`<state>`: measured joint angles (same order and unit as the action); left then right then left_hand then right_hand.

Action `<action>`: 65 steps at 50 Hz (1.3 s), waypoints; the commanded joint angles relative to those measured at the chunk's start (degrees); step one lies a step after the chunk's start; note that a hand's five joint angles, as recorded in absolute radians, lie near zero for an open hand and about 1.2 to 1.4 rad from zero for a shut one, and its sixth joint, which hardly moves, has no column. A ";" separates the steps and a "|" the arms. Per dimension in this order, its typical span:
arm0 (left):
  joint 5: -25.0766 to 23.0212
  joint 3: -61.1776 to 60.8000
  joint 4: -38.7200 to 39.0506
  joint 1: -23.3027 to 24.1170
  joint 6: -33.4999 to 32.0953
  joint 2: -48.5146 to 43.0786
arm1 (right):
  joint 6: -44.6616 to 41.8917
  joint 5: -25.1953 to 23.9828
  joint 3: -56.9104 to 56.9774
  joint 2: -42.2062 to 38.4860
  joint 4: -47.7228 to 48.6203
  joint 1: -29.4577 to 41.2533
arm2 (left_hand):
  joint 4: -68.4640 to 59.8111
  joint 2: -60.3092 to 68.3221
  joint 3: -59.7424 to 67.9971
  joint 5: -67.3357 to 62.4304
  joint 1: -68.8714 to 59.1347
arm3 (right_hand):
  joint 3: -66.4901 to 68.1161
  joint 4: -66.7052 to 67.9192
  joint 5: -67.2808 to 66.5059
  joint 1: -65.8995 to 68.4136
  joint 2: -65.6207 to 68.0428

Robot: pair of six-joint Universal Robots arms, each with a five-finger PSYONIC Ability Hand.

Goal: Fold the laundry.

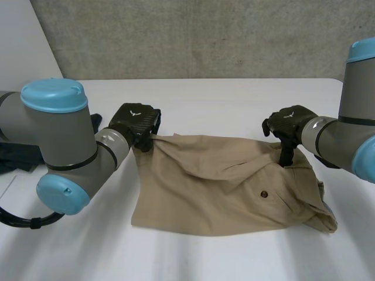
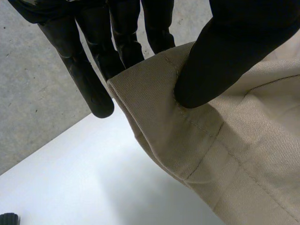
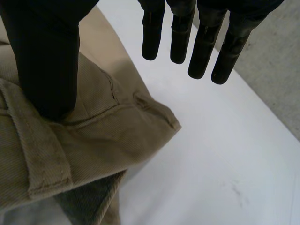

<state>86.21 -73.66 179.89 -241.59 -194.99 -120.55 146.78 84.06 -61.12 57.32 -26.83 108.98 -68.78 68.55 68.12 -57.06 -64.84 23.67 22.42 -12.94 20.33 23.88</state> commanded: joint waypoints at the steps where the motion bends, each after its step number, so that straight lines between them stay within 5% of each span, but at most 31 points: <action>1: 0.01 0.09 0.03 -0.11 -0.04 -0.30 | 0.44 -0.12 3.99 -3.35 -5.86 -1.32 | -9.90 10.13 10.55 -11.62 -13.84 | -0.29 0.95 -0.44 3.04 -0.51; 12: -0.08 0.18 1.96 0.07 -0.04 -1.62 | 2.81 -2.32 8.47 -10.29 -10.26 -1.49 | -10.57 10.80 11.23 -12.29 -14.51 | 6.90 8.15 -7.63 10.24 6.69; 14: -0.08 0.62 3.19 -0.02 -0.04 -2.93 | 2.90 -2.49 8.91 -11.43 -10.17 -1.49 | -10.74 10.97 11.40 -12.46 -14.68 | 18.81 20.06 -19.54 22.14 18.60; 17: -0.08 1.76 5.03 -0.37 0.05 -4.51 | 3.16 -2.50 10.84 -13.37 -10.08 -1.49 | -11.22 11.45 11.88 -12.94 -15.16 | 56.20 57.45 -56.93 59.54 55.99; 25: 0.36 11.86 12.32 -0.99 0.22 -6.10 | 5.97 -1.97 26.47 -14.52 -5.79 -1.23 | -11.22 11.45 11.88 -12.94 -15.16 | 56.33 57.58 -57.06 59.67 56.12; 32: 4.22 21.71 21.90 -2.75 1.36 -2.94 | 16.16 -1.00 36.16 -7.33 13.45 -0.97 | -11.22 11.45 11.88 -12.94 -15.16 | 56.33 57.58 -57.06 59.67 56.12; 41: 5.29 17.26 28.06 -2.49 6.02 5.49 | 17.75 -1.79 22.40 5.68 29.11 -0.53 | -11.22 11.45 11.88 -12.94 -15.16 | 56.33 57.58 -57.06 59.67 56.12; 57: 4.93 -9.56 19.37 -1.96 5.41 9.46 | 5.02 -1.35 -18.22 9.74 27.71 -1.23 | -11.22 11.45 11.88 -12.94 -15.16 | 56.33 57.58 -57.06 59.67 56.12; 65: 4.84 -19.41 14.53 -1.34 -0.03 7.26 | 0.44 -1.88 -30.72 9.21 28.15 -1.32 | -11.22 11.45 11.88 -12.94 -15.16 | 56.33 57.58 -57.06 59.67 56.12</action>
<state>91.11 -86.03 197.84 -243.46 -190.46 -111.40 150.83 82.45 -82.20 66.99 0.91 107.80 -68.85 68.69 68.40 -57.06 -64.84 67.11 68.04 -56.60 56.17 66.84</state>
